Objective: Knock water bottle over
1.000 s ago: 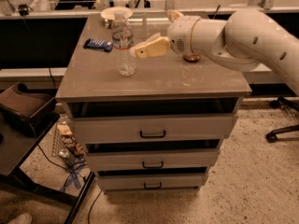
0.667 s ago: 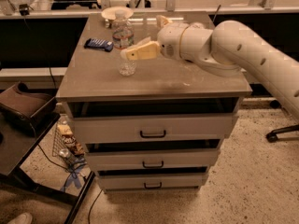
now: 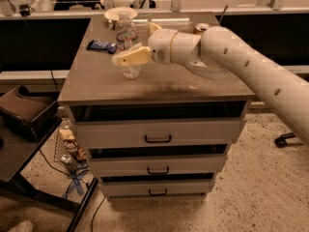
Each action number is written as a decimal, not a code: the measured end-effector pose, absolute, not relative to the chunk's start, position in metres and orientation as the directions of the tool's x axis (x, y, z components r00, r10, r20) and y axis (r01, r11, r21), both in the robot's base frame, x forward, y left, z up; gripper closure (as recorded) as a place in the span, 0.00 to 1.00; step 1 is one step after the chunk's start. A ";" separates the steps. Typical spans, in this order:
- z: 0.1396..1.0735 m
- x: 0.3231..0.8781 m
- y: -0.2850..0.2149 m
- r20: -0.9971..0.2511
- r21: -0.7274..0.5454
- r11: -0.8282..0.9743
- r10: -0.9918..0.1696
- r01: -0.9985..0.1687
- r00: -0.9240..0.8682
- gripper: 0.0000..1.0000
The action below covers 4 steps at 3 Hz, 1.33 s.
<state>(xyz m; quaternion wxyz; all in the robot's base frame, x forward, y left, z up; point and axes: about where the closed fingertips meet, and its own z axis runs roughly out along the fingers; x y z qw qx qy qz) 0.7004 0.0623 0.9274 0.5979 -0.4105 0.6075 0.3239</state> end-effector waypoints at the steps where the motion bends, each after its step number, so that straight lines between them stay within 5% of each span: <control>1: 0.912 0.704 0.075 -0.993 -0.074 0.436 -0.118 -0.897 0.025 0.12; 4: 0.913 0.702 0.084 -0.993 -0.074 0.424 -0.116 -0.903 0.027 0.84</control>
Offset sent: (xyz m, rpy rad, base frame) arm 0.0034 0.0117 -0.0141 -0.0065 0.0268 0.0171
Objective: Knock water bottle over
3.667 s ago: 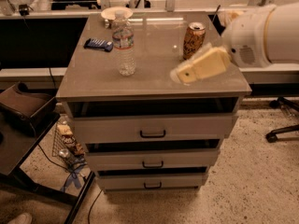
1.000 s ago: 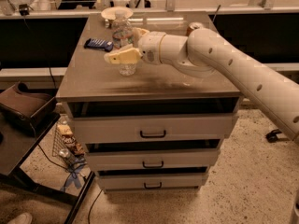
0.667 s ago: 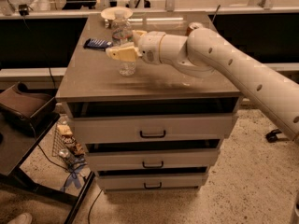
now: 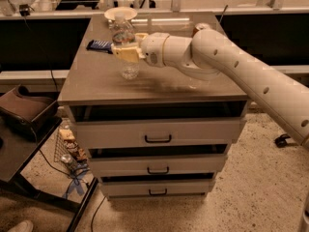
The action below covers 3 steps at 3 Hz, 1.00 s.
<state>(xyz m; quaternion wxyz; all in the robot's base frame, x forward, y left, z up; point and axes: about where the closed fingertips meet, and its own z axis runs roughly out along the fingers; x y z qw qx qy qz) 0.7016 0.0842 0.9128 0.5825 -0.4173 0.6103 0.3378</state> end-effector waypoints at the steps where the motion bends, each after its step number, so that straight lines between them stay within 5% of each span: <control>1: 0.913 0.701 0.087 -0.993 -0.074 0.420 -0.115 -0.905 0.027 1.00; 3: 0.933 0.698 0.073 -0.984 -0.096 0.418 -0.174 -0.903 0.025 1.00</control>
Offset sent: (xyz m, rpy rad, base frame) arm -0.0010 -0.0291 0.0474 -0.1798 0.0077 -0.0105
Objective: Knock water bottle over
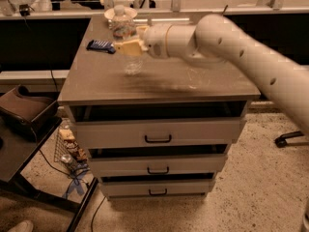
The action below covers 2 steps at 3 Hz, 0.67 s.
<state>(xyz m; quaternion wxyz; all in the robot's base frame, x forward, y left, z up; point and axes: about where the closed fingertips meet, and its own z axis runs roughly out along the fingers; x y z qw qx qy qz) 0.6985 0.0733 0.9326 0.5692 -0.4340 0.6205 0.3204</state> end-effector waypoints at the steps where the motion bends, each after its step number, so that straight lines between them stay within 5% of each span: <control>1: 0.966 0.691 0.048 -0.954 -0.137 0.411 -0.301 -0.901 0.008 1.00; 2: 0.984 0.686 0.032 -0.888 -0.170 0.383 -0.459 -0.908 -0.028 1.00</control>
Offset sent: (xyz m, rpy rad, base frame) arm -0.0149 -0.0816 0.0621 -0.5681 0.1310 -0.0189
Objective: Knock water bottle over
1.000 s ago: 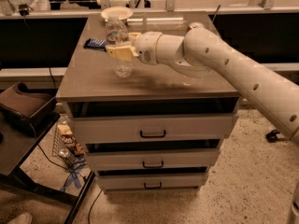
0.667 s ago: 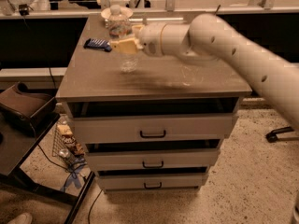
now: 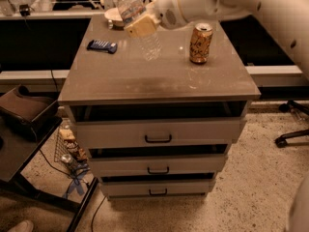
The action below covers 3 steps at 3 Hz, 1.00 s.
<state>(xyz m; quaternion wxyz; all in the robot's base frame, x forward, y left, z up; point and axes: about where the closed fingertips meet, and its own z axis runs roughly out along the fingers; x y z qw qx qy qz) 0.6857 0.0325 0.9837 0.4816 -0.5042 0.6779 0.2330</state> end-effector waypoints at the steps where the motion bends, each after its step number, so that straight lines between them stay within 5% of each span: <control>1: 0.971 0.691 0.025 -0.778 -0.179 0.344 -0.623 -0.922 -0.081 1.00; 3: 0.916 0.695 0.047 -0.558 -0.166 0.224 -0.824 -0.960 -0.096 1.00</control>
Offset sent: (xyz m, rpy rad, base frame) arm 0.0136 0.0024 -0.0617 -0.5548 0.1905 0.0818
